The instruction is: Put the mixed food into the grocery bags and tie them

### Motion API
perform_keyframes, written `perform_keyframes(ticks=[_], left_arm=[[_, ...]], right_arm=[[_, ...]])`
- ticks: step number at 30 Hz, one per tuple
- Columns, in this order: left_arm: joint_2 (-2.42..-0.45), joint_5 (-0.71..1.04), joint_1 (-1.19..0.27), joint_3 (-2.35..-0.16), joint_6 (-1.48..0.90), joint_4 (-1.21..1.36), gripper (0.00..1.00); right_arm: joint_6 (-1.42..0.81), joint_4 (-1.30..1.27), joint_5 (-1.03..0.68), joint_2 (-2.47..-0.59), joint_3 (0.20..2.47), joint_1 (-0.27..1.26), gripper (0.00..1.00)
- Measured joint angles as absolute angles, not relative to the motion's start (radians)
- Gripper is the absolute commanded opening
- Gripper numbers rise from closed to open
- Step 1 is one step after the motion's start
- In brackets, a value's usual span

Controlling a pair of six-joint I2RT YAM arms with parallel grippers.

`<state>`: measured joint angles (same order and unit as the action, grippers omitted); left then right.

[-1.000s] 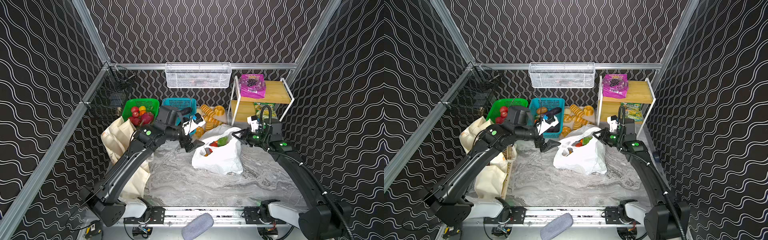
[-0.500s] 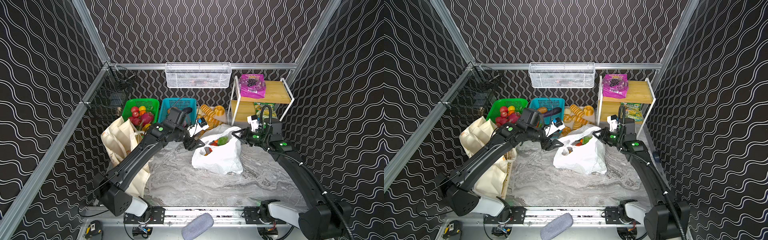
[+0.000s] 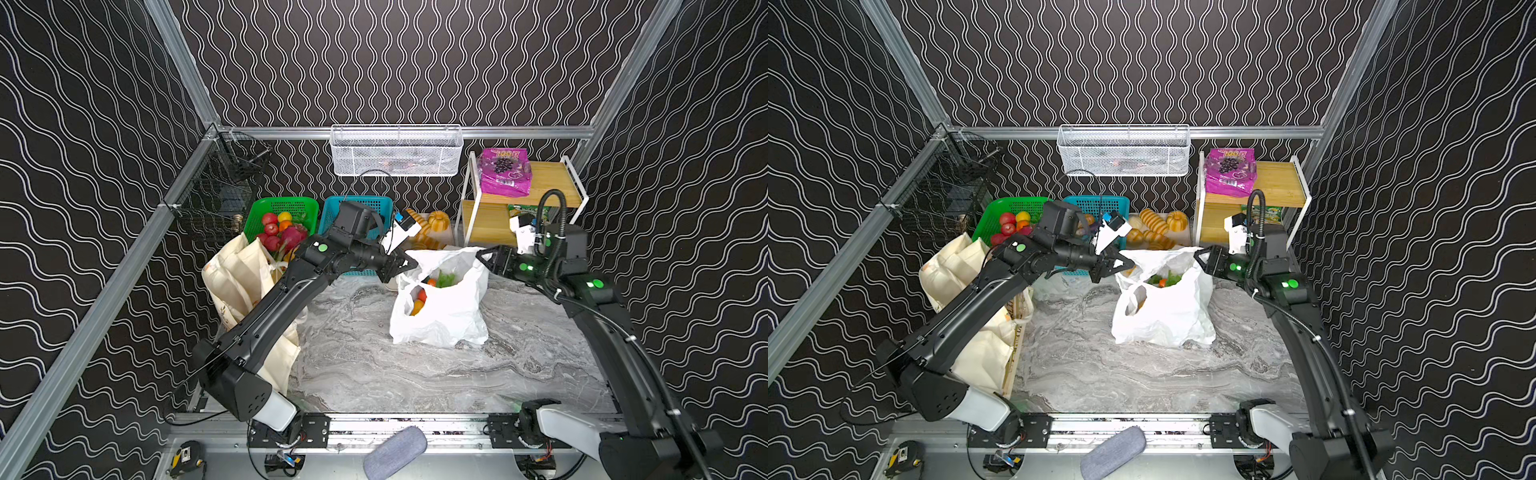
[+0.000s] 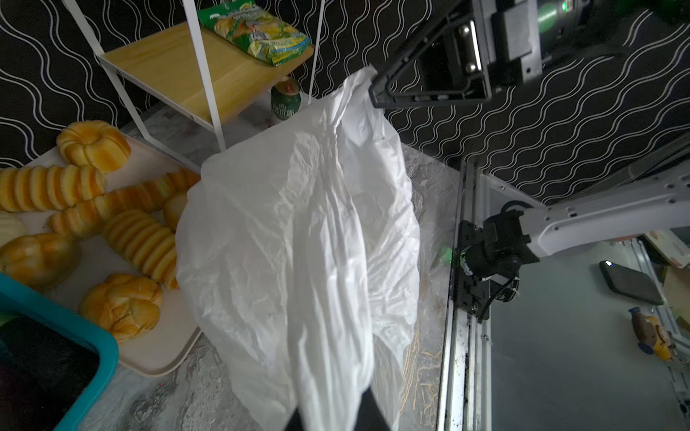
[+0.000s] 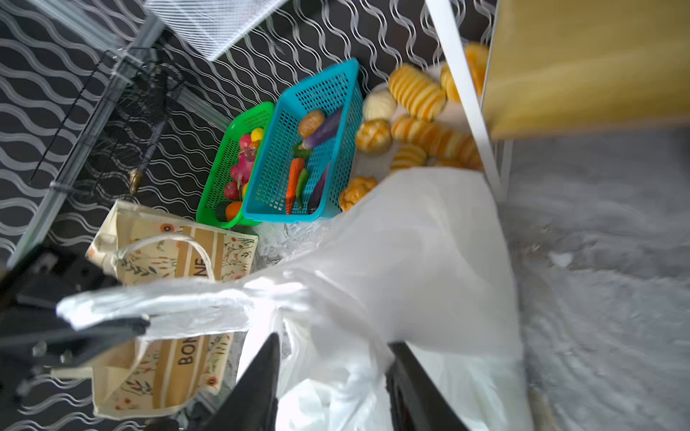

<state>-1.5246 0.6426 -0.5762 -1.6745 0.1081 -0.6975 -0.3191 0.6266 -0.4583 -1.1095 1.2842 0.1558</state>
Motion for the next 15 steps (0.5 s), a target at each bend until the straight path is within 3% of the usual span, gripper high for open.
perform_keyframes(ticks=[3,7,15], left_arm=[[-1.514,0.655,-0.576,-1.711,0.074,-0.702,0.00],[-1.490,0.662,-0.576,-1.761,0.031,-0.714,0.00],[-1.407,0.673,-0.576,-1.768,-0.131,-0.701,0.00]], right_arm=[[-0.254,0.619,-0.479,-1.018,1.261,0.156,0.59],[-0.209,0.581,-0.489,-0.916,1.183,0.157,0.60],[-0.231,0.538,-0.476,-0.903,1.200,0.157,0.65]])
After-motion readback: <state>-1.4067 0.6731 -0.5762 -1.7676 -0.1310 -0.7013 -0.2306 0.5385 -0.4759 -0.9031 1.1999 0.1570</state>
